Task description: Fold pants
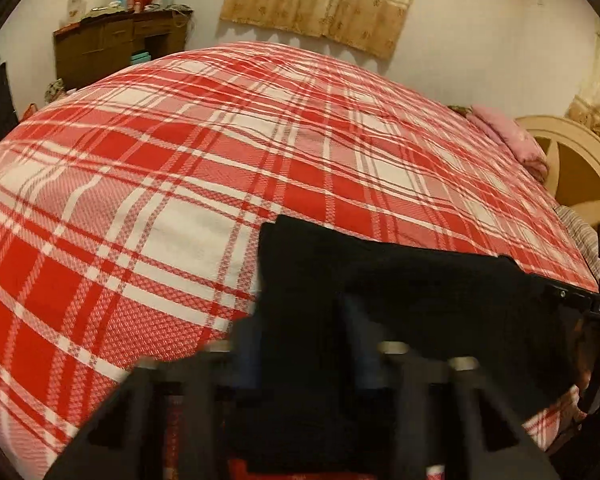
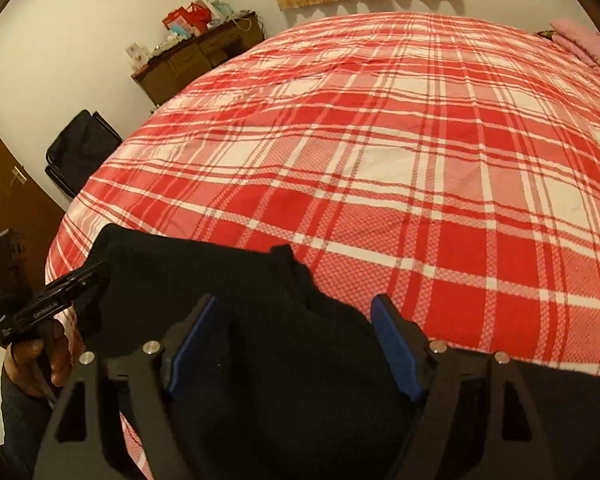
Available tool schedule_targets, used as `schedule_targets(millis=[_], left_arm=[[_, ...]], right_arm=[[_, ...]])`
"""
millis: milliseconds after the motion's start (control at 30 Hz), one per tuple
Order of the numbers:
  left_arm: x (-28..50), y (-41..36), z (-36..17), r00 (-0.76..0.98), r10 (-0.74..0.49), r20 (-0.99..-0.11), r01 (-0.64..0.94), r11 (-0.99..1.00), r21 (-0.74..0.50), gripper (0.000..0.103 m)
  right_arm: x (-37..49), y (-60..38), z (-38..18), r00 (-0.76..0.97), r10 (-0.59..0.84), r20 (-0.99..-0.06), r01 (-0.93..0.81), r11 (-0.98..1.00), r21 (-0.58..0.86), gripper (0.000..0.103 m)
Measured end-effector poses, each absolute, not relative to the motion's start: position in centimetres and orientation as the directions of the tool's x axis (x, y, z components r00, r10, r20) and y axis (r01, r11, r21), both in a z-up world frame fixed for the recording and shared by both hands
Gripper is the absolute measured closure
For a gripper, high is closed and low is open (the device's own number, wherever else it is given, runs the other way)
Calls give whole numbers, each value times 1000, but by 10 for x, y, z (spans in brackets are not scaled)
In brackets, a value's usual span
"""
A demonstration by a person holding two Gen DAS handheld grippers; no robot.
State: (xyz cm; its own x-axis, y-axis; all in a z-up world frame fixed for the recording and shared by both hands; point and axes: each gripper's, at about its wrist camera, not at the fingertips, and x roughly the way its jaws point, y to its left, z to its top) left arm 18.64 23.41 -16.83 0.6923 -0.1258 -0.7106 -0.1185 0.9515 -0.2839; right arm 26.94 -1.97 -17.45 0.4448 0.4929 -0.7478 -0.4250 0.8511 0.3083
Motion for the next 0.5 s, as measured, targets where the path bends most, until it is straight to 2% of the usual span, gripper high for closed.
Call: schedule_targets(millis=[33,100,133,200,333,500], left_arm=[[185,233,-166,692,-140,-708,-118,946,-302,84],[182,224,-161,699,-107,-707,-112,960,-256,85],[179,223,-159,711,-110,-694,-119,954,-274,85],[175,234,-154,748,-173,-641,-128,910,-394,86],[179,258,-147,761,-176,-624,-155,885,-439,87],[186,285,-139,765,-110,-635,-211,888,-408,87]], right_arm=[[268,-21,-174,450,498,-741,-422,850,315,22],[264,-24,-174,459,510,-727,-418,846,330,22],[262,-26,-173,463,513,-723,-416,846,334,22],[259,-31,-172,473,516,-714,-409,847,340,22],[251,-45,-167,503,514,-695,-383,853,354,22],[246,-67,-155,575,501,-647,-326,866,380,22]])
